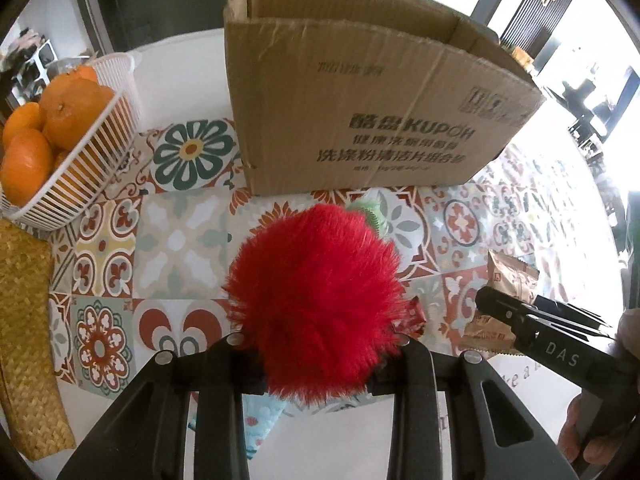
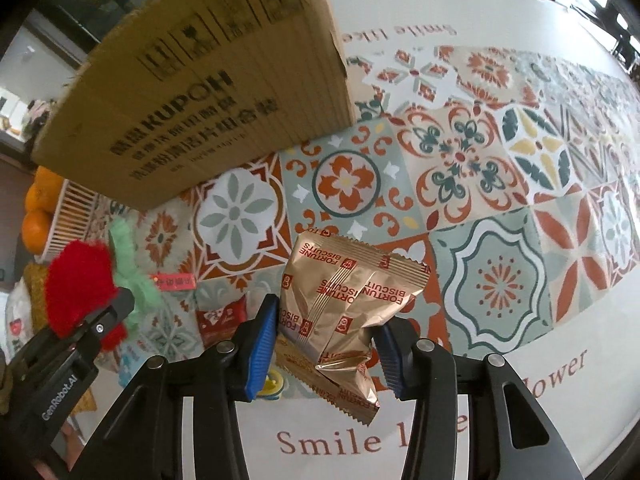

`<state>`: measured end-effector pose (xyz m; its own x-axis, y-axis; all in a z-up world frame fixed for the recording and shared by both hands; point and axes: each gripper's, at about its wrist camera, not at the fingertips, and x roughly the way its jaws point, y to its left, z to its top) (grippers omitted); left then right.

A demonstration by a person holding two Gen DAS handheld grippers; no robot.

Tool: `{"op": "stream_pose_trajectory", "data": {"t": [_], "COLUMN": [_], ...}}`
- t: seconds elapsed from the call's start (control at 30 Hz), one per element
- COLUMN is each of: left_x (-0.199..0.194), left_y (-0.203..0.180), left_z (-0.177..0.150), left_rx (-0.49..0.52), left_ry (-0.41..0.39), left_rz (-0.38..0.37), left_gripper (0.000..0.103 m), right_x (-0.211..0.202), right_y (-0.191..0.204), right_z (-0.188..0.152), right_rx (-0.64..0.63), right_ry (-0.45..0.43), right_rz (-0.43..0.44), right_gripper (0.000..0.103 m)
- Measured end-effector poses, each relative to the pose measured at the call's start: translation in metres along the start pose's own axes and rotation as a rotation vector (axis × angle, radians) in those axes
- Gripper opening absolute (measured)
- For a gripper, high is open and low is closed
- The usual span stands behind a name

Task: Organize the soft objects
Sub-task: 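Grasp the biscuit packet with the right tool while the left tool grasps the red pompom, then carry the biscuit packet and red pompom over the box and release them inside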

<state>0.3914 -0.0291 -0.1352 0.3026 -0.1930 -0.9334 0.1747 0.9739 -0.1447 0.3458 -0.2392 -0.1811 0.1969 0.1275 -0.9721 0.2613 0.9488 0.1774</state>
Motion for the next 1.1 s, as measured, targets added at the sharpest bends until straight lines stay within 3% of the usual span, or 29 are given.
{"op": "stream_pose_trajectory", "data": {"t": [0.37, 1.1], "left_x": [-0.042, -0.136], "left_y": [-0.010, -0.029], "left_z": [0.007, 0.035], "left_rx": [0.003, 0.075], "left_ry": [-0.103, -0.363], "left_rz": [-0.030, -0.037], "left_gripper": [0.032, 0.032], "right_x": [-0.065, -0.150], "right_y": [0.013, 0.049], "right_z": [0.000, 0.018], "right_rx": [-0.061, -0.148], "right_ry": [-0.113, -0.355], "right_rz": [0.053, 0.169], "right_gripper": [0.047, 0.047]}}
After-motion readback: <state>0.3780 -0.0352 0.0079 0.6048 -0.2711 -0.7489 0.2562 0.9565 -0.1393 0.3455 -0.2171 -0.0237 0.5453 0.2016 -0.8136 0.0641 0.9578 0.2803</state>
